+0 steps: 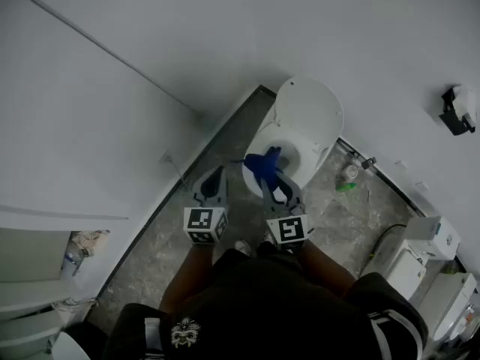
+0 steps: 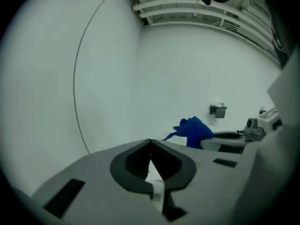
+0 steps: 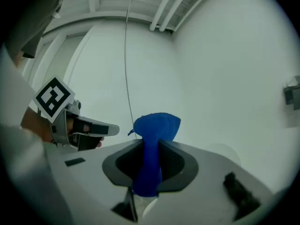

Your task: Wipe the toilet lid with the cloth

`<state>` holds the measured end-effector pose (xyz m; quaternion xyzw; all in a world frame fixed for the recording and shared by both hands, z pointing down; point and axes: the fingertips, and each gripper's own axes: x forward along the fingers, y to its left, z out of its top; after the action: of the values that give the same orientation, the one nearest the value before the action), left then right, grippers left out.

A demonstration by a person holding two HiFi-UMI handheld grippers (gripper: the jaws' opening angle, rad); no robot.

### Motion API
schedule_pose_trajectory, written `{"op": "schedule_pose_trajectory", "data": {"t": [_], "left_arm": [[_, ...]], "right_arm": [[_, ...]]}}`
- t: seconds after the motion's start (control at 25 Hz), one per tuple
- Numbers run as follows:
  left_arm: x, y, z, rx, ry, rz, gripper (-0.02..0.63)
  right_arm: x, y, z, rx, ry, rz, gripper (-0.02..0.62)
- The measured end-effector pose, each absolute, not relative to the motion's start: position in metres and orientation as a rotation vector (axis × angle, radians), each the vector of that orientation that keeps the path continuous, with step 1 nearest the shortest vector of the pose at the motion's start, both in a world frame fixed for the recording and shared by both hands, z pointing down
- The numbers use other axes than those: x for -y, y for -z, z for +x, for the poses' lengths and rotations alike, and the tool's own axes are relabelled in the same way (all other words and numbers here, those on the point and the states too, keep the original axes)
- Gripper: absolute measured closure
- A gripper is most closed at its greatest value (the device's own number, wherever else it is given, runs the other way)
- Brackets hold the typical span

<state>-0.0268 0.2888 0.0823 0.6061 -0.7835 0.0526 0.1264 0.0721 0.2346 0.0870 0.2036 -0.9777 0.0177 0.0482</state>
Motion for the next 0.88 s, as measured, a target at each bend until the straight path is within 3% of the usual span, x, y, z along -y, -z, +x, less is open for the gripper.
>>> {"op": "schedule_pose_trajectory", "data": {"t": [0.4,0.88], "left_arm": [[-0.224,-0.098,-0.069,2.2,-0.059,1.818,0.595],[-0.119,-0.119,-0.127,1.861,-0.241,2.181,0.595]], "right_arm": [[-0.177,-0.095,0.052,2.923,-0.015,0.782,0.518],[-0.094,-0.116,-0.004,2.685,-0.042,1.255,0.52]]}}
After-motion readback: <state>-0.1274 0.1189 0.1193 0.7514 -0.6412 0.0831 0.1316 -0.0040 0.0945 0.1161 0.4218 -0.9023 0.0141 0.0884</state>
